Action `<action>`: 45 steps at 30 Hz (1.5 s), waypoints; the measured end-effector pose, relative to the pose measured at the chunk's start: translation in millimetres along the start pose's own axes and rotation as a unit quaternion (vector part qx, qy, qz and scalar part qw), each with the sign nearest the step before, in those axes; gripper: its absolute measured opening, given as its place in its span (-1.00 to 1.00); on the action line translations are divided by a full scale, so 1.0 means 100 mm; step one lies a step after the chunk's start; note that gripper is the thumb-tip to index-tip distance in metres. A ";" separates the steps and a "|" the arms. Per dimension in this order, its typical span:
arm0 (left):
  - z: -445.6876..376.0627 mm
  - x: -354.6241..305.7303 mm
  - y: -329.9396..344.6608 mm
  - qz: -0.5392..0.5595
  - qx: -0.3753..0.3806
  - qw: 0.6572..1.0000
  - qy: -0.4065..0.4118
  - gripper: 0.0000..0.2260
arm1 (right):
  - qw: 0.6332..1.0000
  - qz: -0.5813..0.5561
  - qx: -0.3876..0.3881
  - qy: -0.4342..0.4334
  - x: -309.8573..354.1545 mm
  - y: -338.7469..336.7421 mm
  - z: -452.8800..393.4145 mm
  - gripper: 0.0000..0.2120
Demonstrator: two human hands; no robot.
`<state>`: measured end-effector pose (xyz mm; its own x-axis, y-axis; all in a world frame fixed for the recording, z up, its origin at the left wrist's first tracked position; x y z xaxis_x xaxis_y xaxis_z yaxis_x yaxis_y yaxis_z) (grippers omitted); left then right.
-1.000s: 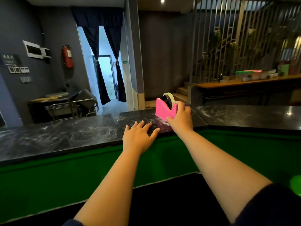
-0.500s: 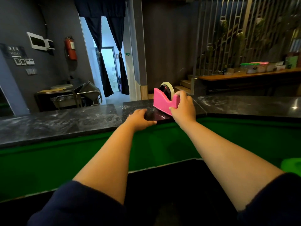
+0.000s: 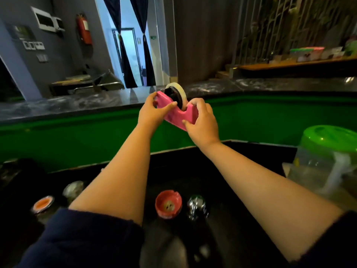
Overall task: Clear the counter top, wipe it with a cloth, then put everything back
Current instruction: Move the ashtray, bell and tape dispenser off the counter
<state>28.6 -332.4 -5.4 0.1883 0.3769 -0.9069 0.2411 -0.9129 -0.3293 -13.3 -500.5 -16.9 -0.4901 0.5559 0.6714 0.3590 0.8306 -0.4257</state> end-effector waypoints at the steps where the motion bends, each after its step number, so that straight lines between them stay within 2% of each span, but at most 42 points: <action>1: 0.17 0.11 -0.09 0.003 -0.014 1.000 -0.008 -0.22 | 1.000 -0.006 0.005 -0.002 0.05 0.06 0.19 -0.59; 9: 1.37 1.00 -0.70 -0.046 -0.086 0.994 -0.048 -0.20 | 0.995 -0.054 0.078 0.013 0.23 0.53 1.56 -0.61; 15: 2.07 1.83 -0.86 -0.040 -0.101 0.985 -0.133 -0.33 | 0.977 -0.012 0.208 0.044 0.02 1.03 2.25 -0.61; 20: 2.46 2.39 -0.84 -0.070 -0.104 0.971 -0.203 -0.28 | 0.954 -0.018 0.291 0.074 -0.21 1.38 2.62 -0.63; 27: 2.77 2.67 -0.76 -0.112 -0.100 0.952 -0.267 -0.30 | 0.925 -0.007 0.365 0.104 -0.48 1.62 2.91 -0.67; 35: 2.86 2.72 -0.74 -0.152 -0.072 0.950 -0.263 -0.39 | 0.910 0.019 0.399 0.112 -0.60 1.69 2.99 -0.68; 37: 2.85 2.71 -0.76 -0.166 -0.054 0.951 -0.255 -0.43 | 0.913 0.047 0.396 0.086 -0.53 1.69 2.98 -0.71; 41: 2.84 2.67 -0.87 -0.258 0.022 0.940 -0.221 -0.51 | 0.936 0.140 0.320 -0.050 -0.11 1.67 2.86 -0.73; 43: 2.86 2.65 -1.00 -0.352 0.063 0.912 -0.202 -0.51 | 0.927 0.151 0.315 -0.136 0.15 1.77 2.84 -0.70; 45: 2.89 2.61 -1.20 -0.447 0.075 0.874 -0.174 -0.54 | 0.901 0.153 0.343 -0.218 0.37 1.92 2.87 -0.62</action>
<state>-226.5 -170.0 -278.5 -0.3185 0.9042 -0.2848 0.0104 -0.2970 -0.9548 -190.4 -311.0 -247.9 -0.7705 0.5982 0.2204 0.0279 0.3770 -0.9258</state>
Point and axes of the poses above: each hand's wrist, its own z-axis away from the middle knuckle, its own y-axis out of the palm, x = y × z, the point moved 7 cm from there along -z, towards the middle knuckle, and after that the axes turned 2 degrees about x, right-handed, at the moved point
